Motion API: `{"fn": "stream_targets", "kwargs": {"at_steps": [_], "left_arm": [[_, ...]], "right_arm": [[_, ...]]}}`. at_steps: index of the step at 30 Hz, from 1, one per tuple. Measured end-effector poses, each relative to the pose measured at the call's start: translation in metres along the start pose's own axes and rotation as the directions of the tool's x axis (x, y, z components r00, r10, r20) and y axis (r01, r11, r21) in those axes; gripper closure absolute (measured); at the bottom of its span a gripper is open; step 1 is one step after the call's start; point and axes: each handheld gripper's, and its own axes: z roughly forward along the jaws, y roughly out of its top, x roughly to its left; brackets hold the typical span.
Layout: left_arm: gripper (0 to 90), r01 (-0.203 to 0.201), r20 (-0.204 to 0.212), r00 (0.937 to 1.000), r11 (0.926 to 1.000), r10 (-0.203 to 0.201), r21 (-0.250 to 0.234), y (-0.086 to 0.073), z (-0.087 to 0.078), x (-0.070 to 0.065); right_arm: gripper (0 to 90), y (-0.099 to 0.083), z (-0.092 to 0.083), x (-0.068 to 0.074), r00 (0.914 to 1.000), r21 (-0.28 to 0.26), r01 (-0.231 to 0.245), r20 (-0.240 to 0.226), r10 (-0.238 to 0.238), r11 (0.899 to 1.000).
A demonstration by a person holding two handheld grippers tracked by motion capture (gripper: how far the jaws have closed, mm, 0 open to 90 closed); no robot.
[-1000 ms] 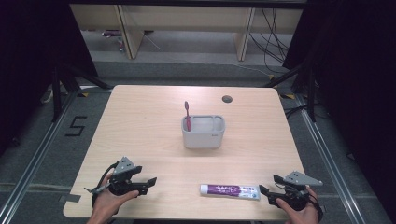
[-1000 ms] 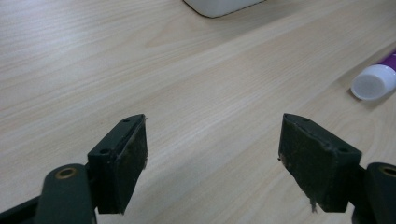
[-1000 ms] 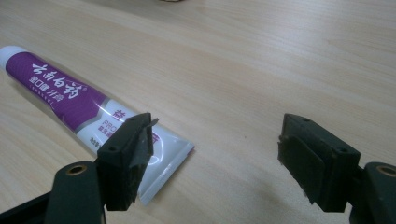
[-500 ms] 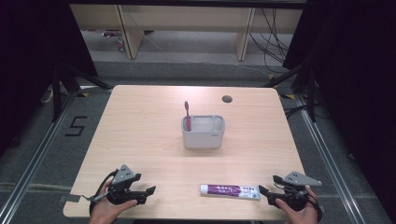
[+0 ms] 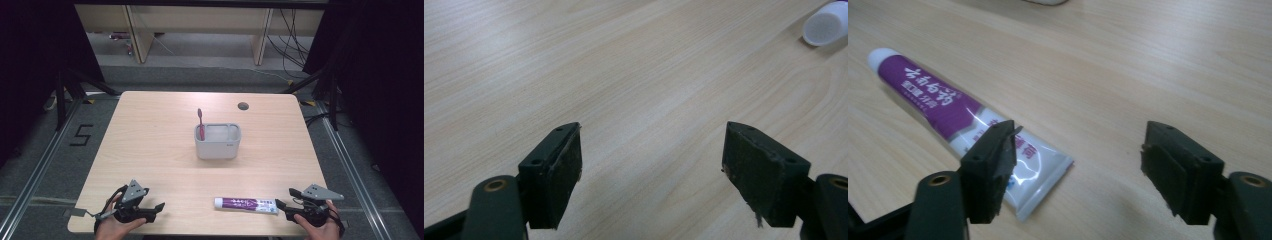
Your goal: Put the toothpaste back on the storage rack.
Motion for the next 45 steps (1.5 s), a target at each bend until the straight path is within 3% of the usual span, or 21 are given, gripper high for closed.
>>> {"fn": "stream_targets", "kwargs": {"at_steps": [1, 2, 5, 7, 8, 10, 12, 13, 14, 16, 18, 19, 22, 25, 26, 38, 40, 42, 43, 44, 45], "left_arm": [[23.6, 0.000, 0.000, 1.0000, 1.0000, 0.000, 0.000, 0.000, 0.000, 0.000], [23.6, 0.002, -0.001, 1.0000, 1.0000, -0.002, -0.002, 0.000, 0.001, 0.000], [23.5, -0.005, 0.011, 0.9999, 1.0000, 0.005, 0.003, -0.001, 0.002, 0.001], [23.5, -0.015, 0.010, 0.9998, 0.9999, 0.015, 0.003, -0.001, 0.002, 0.001], [23.5, -0.016, 0.011, 0.9998, 0.9999, 0.016, 0.005, -0.001, 0.002, 0.001], [23.5, -0.014, 0.010, 0.9998, 0.9999, 0.014, 0.001, -0.001, 0.002, 0.000], [23.5, -0.008, 0.009, 0.9999, 1.0000, 0.008, -0.003, -0.001, 0.002, 0.000], [23.5, -0.008, 0.009, 0.9999, 1.0000, 0.008, -0.003, -0.001, 0.002, 0.000], [23.5, -0.010, -0.005, 0.9999, 1.0000, 0.010, 0.003, -0.001, 0.002, 0.001], [23.5, -0.004, 0.001, 1.0000, 1.0000, 0.004, -0.005, -0.001, 0.003, 0.000], [23.5, -0.005, 0.001, 1.0000, 1.0000, 0.005, -0.002, -0.001, 0.003, 0.001], [23.5, -0.005, 0.001, 1.0000, 1.0000, 0.005, -0.003, -0.001, 0.003, 0.001], [23.6, -0.005, 0.002, 1.0000, 1.0000, 0.005, 0.000, -0.001, 0.003, 0.001], [23.5, -0.004, 0.000, 1.0000, 1.0000, 0.004, 0.000, -0.001, 0.003, 0.001], [23.5, -0.001, -0.001, 1.0000, 1.0000, 0.001, -0.001, -0.001, 0.003, 0.001], [23.9, 0.003, 0.003, 1.0000, 1.0000, -0.003, 0.004, -0.001, 0.002, 0.002], [23.9, 0.004, 0.004, 1.0000, 1.0000, -0.004, 0.002, -0.001, 0.003, 0.001], [23.9, 0.003, -0.001, 1.0000, 1.0000, -0.003, 0.001, -0.001, 0.003, 0.001], [23.9, 0.003, -0.001, 1.0000, 1.0000, -0.003, 0.000, -0.001, 0.004, 0.001], [24.0, -0.002, -0.001, 1.0000, 1.0000, 0.002, 0.003, -0.001, 0.003, 0.002], [24.0, -0.005, 0.004, 1.0000, 1.0000, 0.005, 0.006, -0.001, 0.003, 0.002]], "right_arm": [[35.1, 0.000, 0.000, 0.000, 1.0000, 0.000, 0.000, 0.000, 0.000, 1.000], [36.2, 0.000, -0.001, 0.004, 0.9994, 0.002, -0.032, -0.011, 0.032, 1.000], [41.6, 0.002, -0.004, 0.005, 0.9999, -0.014, 0.001, -0.014, -0.001, 1.000], [47.1, 0.002, -0.005, 0.009, 0.9993, -0.008, -0.020, -0.031, 0.020, 1.000], [52.0, 0.002, -0.007, 0.008, 0.9995, -0.004, 0.007, -0.030, -0.008, 1.000], [58.6, 0.002, -0.009, 0.011, 0.9992, -0.016, 0.010, -0.040, -0.010, 1.000], [72.2, 0.002, -0.012, 0.014, 0.9979, -0.022, 0.050, -0.040, -0.051, 0.999], [72.2, 0.002, -0.012, 0.014, 0.9979, -0.022, 0.050, -0.040, -0.051, 0.999], [80.2, 0.002, -0.013, 0.019, 0.9964, -0.021, 0.055, -0.063, -0.056, 0.998], [84.0, 0.002, -0.014, 0.021, 0.9952, -0.022, 0.080, -0.055, -0.081, 0.997], [87.9, 0.001, -0.015, 0.027, 0.9950, 0.004, 0.066, -0.075, -0.066, 0.998], [89.6, 0.000, -0.014, 0.029, 0.9931, 0.014, 0.086, -0.082, -0.084, 0.996], [90.0, -0.003, -0.007, 0.035, 0.9869, 0.055, 0.136, -0.095, -0.130, 0.989], [90.0, -0.005, -0.003, 0.039, 0.9857, 0.069, 0.130, -0.117, -0.121, 0.989], [90.0, -0.004, -0.002, 0.039, 0.9822, 0.073, 0.161, -0.109, -0.153, 0.984], [90.0, -0.007, 0.009, 0.044, 0.9783, 0.149, 0.183, -0.126, -0.165, 0.972], [90.0, -0.006, 0.011, 0.042, 0.9724, 0.141, 0.217, -0.119, -0.201, 0.966], [90.0, -0.006, 0.012, 0.043, 0.9739, 0.155, 0.212, -0.115, -0.196, 0.965], [90.0, -0.007, 0.011, 0.046, 0.9802, 0.171, 0.185, -0.104, -0.169, 0.968], [90.0, -0.006, 0.014, 0.043, 0.9747, 0.172, 0.215, -0.099, -0.201, 0.961], [90.0, -0.006, 0.014, 0.043, 0.9747, 0.172, 0.215, -0.099, -0.201, 0.961]]}}
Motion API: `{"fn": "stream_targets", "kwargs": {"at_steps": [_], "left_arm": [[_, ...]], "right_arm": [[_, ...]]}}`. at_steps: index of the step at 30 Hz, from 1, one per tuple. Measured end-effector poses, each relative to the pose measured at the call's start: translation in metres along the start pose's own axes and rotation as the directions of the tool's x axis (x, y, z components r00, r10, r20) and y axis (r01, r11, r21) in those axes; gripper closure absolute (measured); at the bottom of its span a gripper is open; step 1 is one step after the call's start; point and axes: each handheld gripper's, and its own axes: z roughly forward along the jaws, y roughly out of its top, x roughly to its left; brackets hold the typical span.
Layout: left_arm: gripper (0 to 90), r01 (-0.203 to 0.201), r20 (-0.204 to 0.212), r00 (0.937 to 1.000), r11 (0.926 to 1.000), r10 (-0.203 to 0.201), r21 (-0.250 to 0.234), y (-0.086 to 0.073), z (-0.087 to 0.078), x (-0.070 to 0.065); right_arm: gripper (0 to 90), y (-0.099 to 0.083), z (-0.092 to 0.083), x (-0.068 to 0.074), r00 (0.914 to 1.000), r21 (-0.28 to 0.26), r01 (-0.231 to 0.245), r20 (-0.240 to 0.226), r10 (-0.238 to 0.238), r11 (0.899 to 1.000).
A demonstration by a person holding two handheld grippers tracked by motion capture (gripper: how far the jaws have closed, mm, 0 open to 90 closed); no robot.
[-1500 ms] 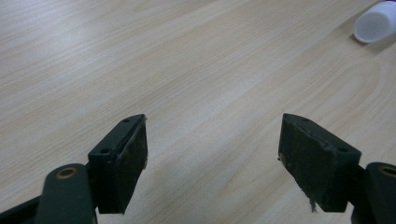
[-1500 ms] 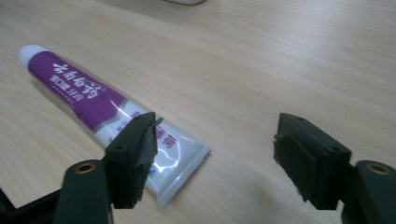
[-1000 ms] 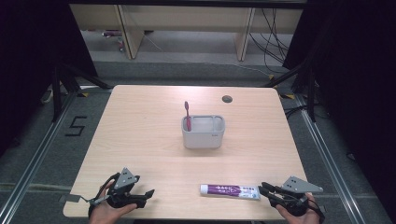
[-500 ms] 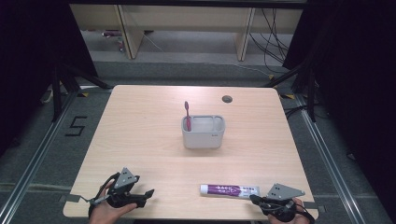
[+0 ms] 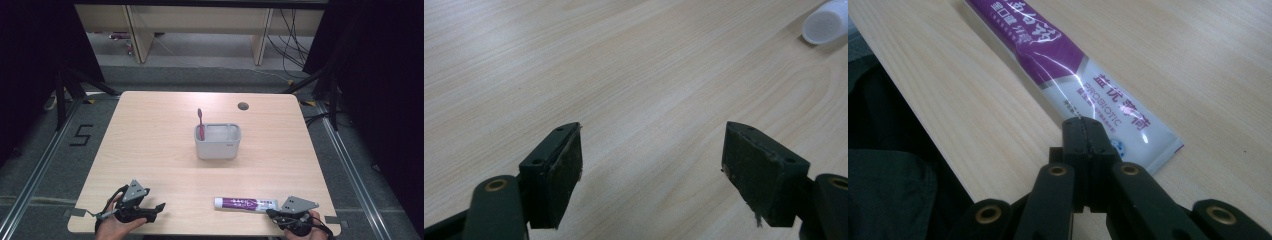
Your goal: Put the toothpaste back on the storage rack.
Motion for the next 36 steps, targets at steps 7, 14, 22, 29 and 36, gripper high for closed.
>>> {"fn": "stream_targets", "kwargs": {"at_steps": [7, 14, 22, 29, 36], "left_arm": [[24.1, -0.005, 0.007, 1.0000, 1.0000, 0.005, 0.006, 0.000, 0.001, -0.001], [24.2, 0.002, 0.003, 1.0000, 0.9999, -0.002, 0.012, 0.000, 0.001, -0.002], [24.2, 0.000, 0.008, 1.0000, 1.0000, 0.000, 0.005, 0.000, 0.001, -0.002], [24.2, -0.001, 0.007, 1.0000, 1.0000, 0.001, 0.010, -0.001, 0.001, -0.002], [24.2, 0.000, 0.004, 1.0000, 0.9999, 0.000, 0.014, 0.000, 0.001, -0.002]], "right_arm": [[90.0, 0.004, 0.006, -0.007, 0.9995, 0.000, 0.005, 0.030, -0.005, 1.000], [90.0, 0.012, 0.011, -0.011, 0.9980, -0.004, 0.019, 0.060, -0.019, 1.000], [90.0, 0.028, 0.027, -0.010, 0.9973, 0.004, 0.037, 0.064, -0.037, 0.999], [90.0, 0.049, 0.045, -0.011, 0.9953, 0.007, 0.067, 0.069, -0.068, 0.998], [90.0, 0.063, 0.057, -0.010, 0.9944, 0.014, 0.085, 0.062, -0.085, 0.996]]}}
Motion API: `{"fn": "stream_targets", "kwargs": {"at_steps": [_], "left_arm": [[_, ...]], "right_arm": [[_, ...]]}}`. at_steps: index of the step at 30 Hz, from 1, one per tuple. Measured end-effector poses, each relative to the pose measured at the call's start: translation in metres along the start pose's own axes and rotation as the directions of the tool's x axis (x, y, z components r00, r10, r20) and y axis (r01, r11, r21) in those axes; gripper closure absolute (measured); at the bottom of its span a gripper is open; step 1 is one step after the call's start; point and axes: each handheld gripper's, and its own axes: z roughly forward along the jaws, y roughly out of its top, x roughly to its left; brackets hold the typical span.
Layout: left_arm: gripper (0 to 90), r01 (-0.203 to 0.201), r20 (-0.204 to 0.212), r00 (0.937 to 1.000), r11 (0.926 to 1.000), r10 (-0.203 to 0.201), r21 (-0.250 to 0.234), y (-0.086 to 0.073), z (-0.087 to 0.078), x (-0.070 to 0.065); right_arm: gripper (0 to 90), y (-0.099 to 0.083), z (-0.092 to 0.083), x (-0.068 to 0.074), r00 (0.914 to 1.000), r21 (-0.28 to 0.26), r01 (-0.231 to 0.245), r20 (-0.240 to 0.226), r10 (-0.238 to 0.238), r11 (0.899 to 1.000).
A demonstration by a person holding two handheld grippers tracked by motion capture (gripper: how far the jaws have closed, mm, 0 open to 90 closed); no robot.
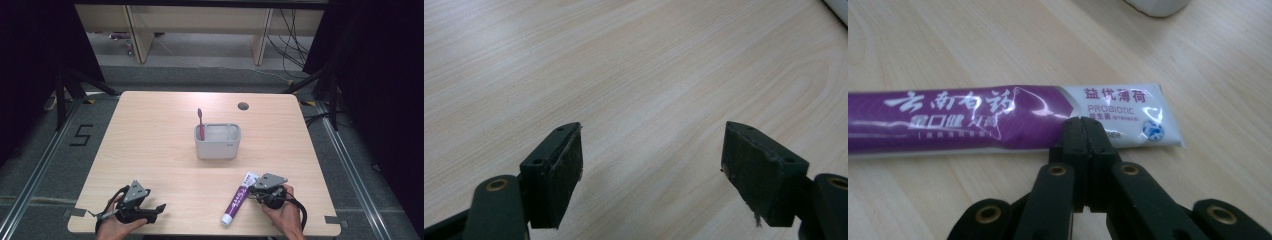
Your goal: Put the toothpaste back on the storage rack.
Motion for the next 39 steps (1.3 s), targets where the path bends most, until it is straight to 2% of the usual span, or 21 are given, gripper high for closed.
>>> {"fn": "stream_targets", "kwargs": {"at_steps": [16, 18, 19, 20, 21, 22, 24, 26, 27, 28, 29, 31, 32, 33, 34, 36, 38, 39], "left_arm": [[24.3, 0.004, 0.006, 1.0000, 1.0000, -0.004, -0.002, 0.000, 0.000, 0.000], [24.3, 0.003, 0.012, 0.9999, 1.0000, -0.003, -0.004, 0.000, 0.001, 0.000], [24.3, 0.001, 0.014, 0.9999, 1.0000, -0.001, -0.004, 0.000, 0.001, 0.000], [24.3, 0.003, 0.008, 1.0000, 1.0000, -0.003, -0.002, 0.000, 0.000, -0.001], [24.3, 0.003, 0.008, 1.0000, 1.0000, -0.003, -0.001, 0.000, 0.000, -0.001], [24.3, -0.001, 0.008, 1.0000, 1.0000, 0.001, 0.002, 0.000, 0.000, 0.000], [24.2, 0.002, 0.009, 1.0000, 1.0000, -0.002, -0.001, 0.000, 0.000, 0.000], [24.3, 0.000, 0.010, 0.9999, 1.0000, 0.000, -0.002, 0.000, 0.000, 0.000], [24.3, -0.001, 0.008, 1.0000, 1.0000, 0.001, -0.001, 0.000, 0.000, 0.000], [24.3, 0.003, 0.011, 0.9999, 1.0000, -0.003, -0.004, 0.000, 0.000, -0.001], [24.3, -0.002, 0.010, 1.0000, 1.0000, 0.002, 0.000, 0.000, 0.000, 0.000], [24.2, -0.004, 0.011, 0.9999, 1.0000, 0.004, -0.001, 0.000, -0.001, 0.000], [24.3, -0.003, 0.011, 0.9999, 1.0000, 0.003, -0.001, 0.000, -0.001, 0.000], [24.3, -0.003, 0.011, 0.9999, 1.0000, 0.003, 0.000, 0.000, -0.001, 0.000], [24.2, -0.003, 0.011, 0.9999, 1.0000, 0.003, 0.000, 0.000, -0.001, 0.000], [24.2, -0.003, 0.011, 0.9999, 1.0000, 0.003, 0.003, 0.000, -0.001, -0.001], [24.3, -0.005, 0.011, 0.9999, 1.0000, 0.005, 0.003, 0.000, -0.001, 0.000], [24.2, -0.005, 0.012, 0.9999, 1.0000, 0.005, 0.002, 0.000, -0.001, 0.000]], "right_arm": [[90.0, 0.033, 0.029, 0.006, 0.9983, -0.012, 0.053, -0.024, -0.054, 0.999], [90.0, 0.036, 0.032, 0.009, 0.9990, 0.004, 0.033, -0.031, -0.033, 0.999], [90.0, 0.039, 0.033, 0.009, 0.9977, 0.017, 0.048, -0.049, -0.047, 0.999], [90.0, 0.040, 0.036, 0.011, 0.9978, 0.000, 0.054, -0.039, -0.054, 0.999], [90.0, 0.042, 0.036, 0.012, 0.9973, 0.020, 0.055, -0.050, -0.054, 0.998], [90.0, 0.043, 0.039, 0.013, 0.9958, 0.008, 0.074, -0.055, -0.073, 0.997], [90.0, 0.046, 0.040, 0.016, 0.9968, 0.021, 0.050, -0.063, -0.048, 0.999], [89.9, 0.048, 0.041, 0.017, 0.9959, 0.034, 0.055, -0.074, -0.053, 0.998], [89.3, 0.048, 0.042, 0.018, 0.9969, 0.023, 0.047, -0.063, -0.046, 0.999], [88.2, 0.048, 0.041, 0.019, 0.9968, 0.037, 0.037, -0.073, -0.034, 0.999], [85.6, 0.050, 0.040, 0.018, 0.9954, 0.030, 0.045, -0.086, -0.043, 0.999], [83.2, 0.050, 0.038, 0.018, 0.9957, 0.032, 0.043, -0.084, -0.040, 0.999], [79.1, 0.052, 0.034, 0.018, 0.9956, 0.050, 0.041, -0.086, -0.037, 0.998], [72.4, 0.054, 0.028, 0.020, 0.9957, 0.047, 0.000, -0.093, 0.004, 0.999], [72.4, 0.054, 0.028, 0.020, 0.9957, 0.047, 0.000, -0.093, 0.004, 0.999], [63.5, 0.057, 0.024, 0.022, 0.9951, 0.060, -0.016, -0.097, 0.022, 0.998], [55.2, 0.059, 0.020, 0.028, 0.9927, 0.099, -0.027, -0.114, 0.038, 0.995], [53.0, 0.060, 0.020, 0.029, 0.9921, 0.102, -0.013, -0.123, 0.025, 0.995]]}}
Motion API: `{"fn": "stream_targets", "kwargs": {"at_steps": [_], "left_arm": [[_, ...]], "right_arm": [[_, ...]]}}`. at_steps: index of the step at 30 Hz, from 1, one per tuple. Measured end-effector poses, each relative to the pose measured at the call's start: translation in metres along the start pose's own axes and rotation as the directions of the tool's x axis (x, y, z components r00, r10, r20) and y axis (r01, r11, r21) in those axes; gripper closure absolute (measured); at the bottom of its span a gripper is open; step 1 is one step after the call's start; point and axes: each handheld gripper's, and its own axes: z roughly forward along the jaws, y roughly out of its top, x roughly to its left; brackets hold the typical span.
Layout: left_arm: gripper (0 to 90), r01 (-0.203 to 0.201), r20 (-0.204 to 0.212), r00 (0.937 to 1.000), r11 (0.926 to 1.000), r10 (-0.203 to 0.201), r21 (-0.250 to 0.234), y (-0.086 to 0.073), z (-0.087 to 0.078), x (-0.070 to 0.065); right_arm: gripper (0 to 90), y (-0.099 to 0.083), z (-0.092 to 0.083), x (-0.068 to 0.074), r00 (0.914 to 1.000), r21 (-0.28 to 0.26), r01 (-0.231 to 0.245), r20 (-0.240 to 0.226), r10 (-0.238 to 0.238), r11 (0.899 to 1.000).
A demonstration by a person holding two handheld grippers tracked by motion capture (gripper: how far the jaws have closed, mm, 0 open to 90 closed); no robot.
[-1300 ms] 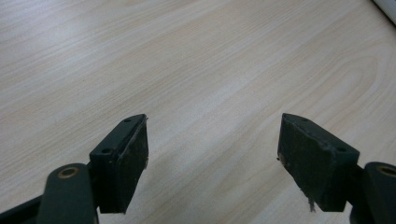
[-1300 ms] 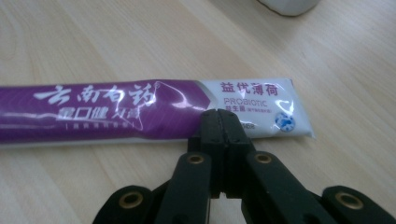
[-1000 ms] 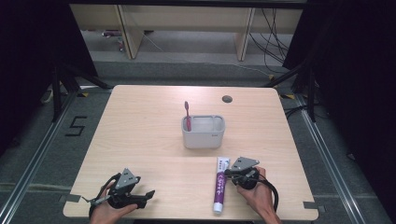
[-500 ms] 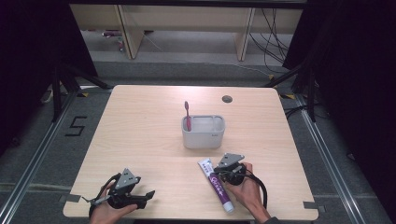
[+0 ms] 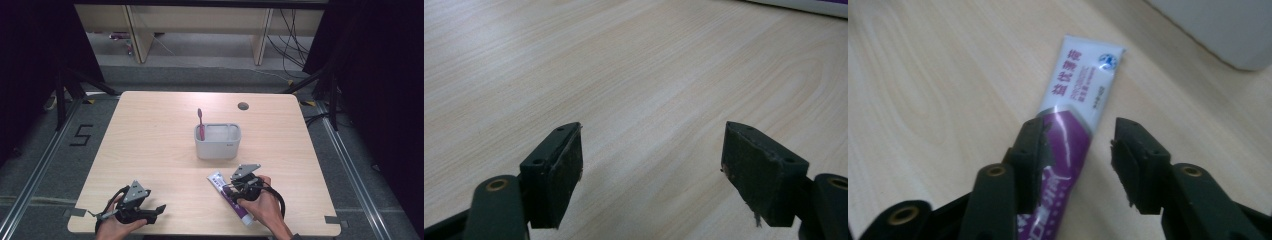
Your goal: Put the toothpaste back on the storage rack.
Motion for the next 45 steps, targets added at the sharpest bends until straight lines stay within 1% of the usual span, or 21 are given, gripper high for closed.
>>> {"fn": "stream_targets", "kwargs": {"at_steps": [2, 4, 5, 8, 10, 11, 12, 14, 16, 19, 21, 26, 27, 30, 31, 35, 38, 40, 41, 43, 45], "left_arm": [[24.3, -0.001, 0.000, 1.0000, 1.0000, 0.001, 0.000, 0.000, 0.000, 0.000], [24.2, -0.001, 0.000, 1.0000, 1.0000, 0.001, 0.000, 0.000, 0.000, 0.000], [24.2, -0.001, 0.000, 1.0000, 1.0000, 0.001, 0.000, 0.000, 0.000, 0.000], [24.2, -0.002, -0.001, 1.0000, 1.0000, 0.002, 0.002, 0.000, 0.000, 0.000], [24.2, -0.003, 0.000, 1.0000, 1.0000, 0.003, 0.002, 0.000, 0.000, 0.000], [24.3, -0.001, -0.001, 1.0000, 1.0000, 0.001, 0.001, 0.000, 0.000, 0.000], [24.2, -0.001, 0.000, 1.0000, 1.0000, 0.001, 0.001, 0.000, 0.000, 0.000], [24.2, -0.004, 0.000, 1.0000, 1.0000, 0.004, 0.002, 0.000, 0.000, 0.000], [24.2, -0.003, 0.000, 1.0000, 1.0000, 0.003, 0.000, 0.000, 0.000, 0.000], [24.2, -0.004, -0.001, 1.0000, 1.0000, 0.004, 0.002, 0.000, 0.000, 0.000], [24.2, -0.003, -0.002, 1.0000, 1.0000, 0.003, 0.003, 0.000, 0.000, 0.000], [24.2, -0.002, -0.003, 1.0000, 1.0000, 0.002, 0.003, 0.000, 0.000, 0.000], [24.2, -0.002, -0.003, 1.0000, 1.0000, 0.002, 0.003, 0.000, 0.000, 0.000], [24.3, -0.002, -0.004, 1.0000, 1.0000, 0.002, 0.005, 0.000, 0.000, 0.000], [24.2, -0.003, -0.003, 1.0000, 1.0000, 0.003, 0.006, 0.000, 0.000, 0.000], [24.3, 0.004, -0.001, 1.0000, 1.0000, -0.004, 0.000, 0.000, 0.000, 0.000], [24.3, 0.005, -0.002, 1.0000, 1.0000, -0.005, 0.002, 0.000, 0.000, 0.000], [24.2, 0.005, -0.003, 1.0000, 1.0000, -0.005, 0.001, 0.000, 0.000, 0.000], [24.2, 0.004, -0.001, 1.0000, 1.0000, -0.004, 0.001, 0.000, 0.001, 0.000], [24.2, 0.002, -0.001, 1.0000, 1.0000, -0.002, 0.001, 0.000, 0.001, 0.000], [24.2, 0.002, 0.003, 1.0000, 1.0000, -0.002, -0.003, 0.000, 0.001, 0.000]], "right_arm": [[50.3, 0.000, 0.001, 0.001, 1.0000, -0.003, 0.001, 0.009, -0.001, 1.000], [48.2, 0.000, 0.000, 0.005, 0.9998, 0.030, -0.020, 0.007, 0.020, 0.999], [47.7, 0.000, 0.001, 0.006, 0.9998, 0.024, -0.011, 0.018, 0.011, 1.000], [45.9, 0.000, 0.000, 0.009, 0.9998, 0.078, 0.009, -0.021, -0.007, 0.997], [45.6, 0.000, 0.001, 0.010, 0.9998, 0.099, 0.017, -0.014, -0.015, 0.995], [44.9, -0.001, 0.001, 0.013, 0.9997, 0.125, -0.024, 0.001, 0.024, 0.992], [44.9, -0.001, 0.001, 0.011, 0.9999, 0.118, 0.011, -0.014, -0.009, 0.993], [45.5, -0.002, 0.003, 0.011, 0.9989, 0.130, 0.032, -0.037, -0.027, 0.991], [45.5, -0.002, 0.002, 0.013, 0.9997, 0.148, 0.009, -0.023, -0.006, 0.989], [46.1, -0.003, 0.003, 0.013, 0.9992, 0.156, 0.030, -0.031, -0.026, 0.987], [46.5, -0.003, 0.003, 0.013, 0.9994, 0.170, 0.020, -0.032, -0.014, 0.985], [48.4, -0.003, 0.004, 0.012, 0.9985, 0.187, 0.044, -0.040, -0.037, 0.981], [48.6, -0.003, 0.004, 0.013, 0.9991, 0.204, 0.022, -0.041, -0.014, 0.979], [48.6, -0.003, 0.004, 0.010, 0.9987, 0.202, 0.039, -0.041, -0.031, 0.979], [48.7, -0.002, 0.004, 0.011, 0.9989, 0.214, 0.016, -0.046, -0.007, 0.977], [50.3, 0.001, 0.006, 0.008, 0.9985, 0.242, 0.026, -0.053, -0.014, 0.970], [53.5, 0.003, 0.008, 0.007, 0.9979, 0.280, 0.000, -0.062, 0.018, 0.960], [55.5, 0.005, 0.009, 0.004, 0.9977, 0.285, 0.026, -0.067, -0.007, 0.958], [57.4, 0.006, 0.008, 0.003, 0.9976, 0.304, 0.022, -0.070, -0.001, 0.952], [58.2, 0.006, 0.008, 0.003, 0.9975, 0.313, 0.021, -0.070, 0.001, 0.950], [58.8, 0.009, 0.009, 0.001, 0.9971, 0.331, 0.045, -0.072, -0.023, 0.943]]}}
